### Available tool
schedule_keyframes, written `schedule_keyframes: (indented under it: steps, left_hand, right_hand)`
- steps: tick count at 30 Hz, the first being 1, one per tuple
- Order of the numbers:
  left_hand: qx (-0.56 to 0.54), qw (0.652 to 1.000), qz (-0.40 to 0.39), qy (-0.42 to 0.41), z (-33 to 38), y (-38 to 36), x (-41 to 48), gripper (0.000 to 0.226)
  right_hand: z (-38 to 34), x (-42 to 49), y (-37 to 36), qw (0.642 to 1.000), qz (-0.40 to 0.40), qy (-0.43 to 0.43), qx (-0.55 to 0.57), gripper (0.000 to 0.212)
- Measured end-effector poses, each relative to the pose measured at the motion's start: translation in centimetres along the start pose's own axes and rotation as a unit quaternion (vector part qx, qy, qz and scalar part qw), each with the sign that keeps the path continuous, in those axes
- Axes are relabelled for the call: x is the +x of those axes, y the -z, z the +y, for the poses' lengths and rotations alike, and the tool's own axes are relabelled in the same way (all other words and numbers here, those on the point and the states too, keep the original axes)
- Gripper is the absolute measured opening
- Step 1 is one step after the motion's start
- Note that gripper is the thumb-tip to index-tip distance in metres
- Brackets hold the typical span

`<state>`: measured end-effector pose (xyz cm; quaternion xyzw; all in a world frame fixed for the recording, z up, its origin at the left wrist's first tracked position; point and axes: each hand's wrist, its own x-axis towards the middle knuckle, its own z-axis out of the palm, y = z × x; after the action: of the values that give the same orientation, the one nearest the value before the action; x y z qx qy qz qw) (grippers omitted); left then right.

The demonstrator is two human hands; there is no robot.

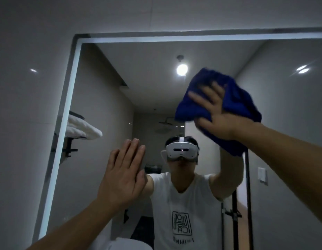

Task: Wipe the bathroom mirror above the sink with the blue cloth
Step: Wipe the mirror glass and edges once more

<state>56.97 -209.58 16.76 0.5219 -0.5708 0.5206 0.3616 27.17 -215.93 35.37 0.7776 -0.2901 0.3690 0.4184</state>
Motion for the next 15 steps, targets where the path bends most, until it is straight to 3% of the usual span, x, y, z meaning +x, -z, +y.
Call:
schedule_keyframes:
  steps: [2, 5, 7, 12, 14, 15]
  left_hand:
    - [-0.001, 1.000, 0.006, -0.010, -0.2, 0.0, 0.1, 0.065]
    - [-0.021, 0.999, 0.028, -0.023, -0.2, 0.0, 0.2, 0.064]
    - [-0.039, 0.998, 0.041, -0.029, -0.5, 0.6, 0.8, 0.061]
    - [-0.045, 0.993, 0.076, -0.073, -4.4, 3.3, 7.1, 0.046]
    - [-0.033, 0.996, 0.065, -0.042, -6.0, 3.8, 10.4, 0.056]
    - [-0.027, 0.998, 0.055, -0.023, -6.8, 3.9, 11.8, 0.062]
  right_hand:
    - [-1.4, 2.7, 0.4, 0.985, 0.062, -0.158, 0.016, 0.070]
    - [-4.7, 3.9, 0.4, 0.967, 0.093, -0.238, -0.013, 0.070]
    - [-6.5, 2.4, -0.3, 0.981, 0.069, -0.177, -0.036, 0.071]
    - [-7.4, -2.2, -2.2, 0.991, -0.019, 0.106, -0.076, 0.071]
    - [-4.8, -1.3, -1.1, 0.987, -0.046, 0.134, -0.072, 0.070]
    - [-3.4, -0.3, -0.3, 0.993, -0.053, 0.095, -0.054, 0.070]
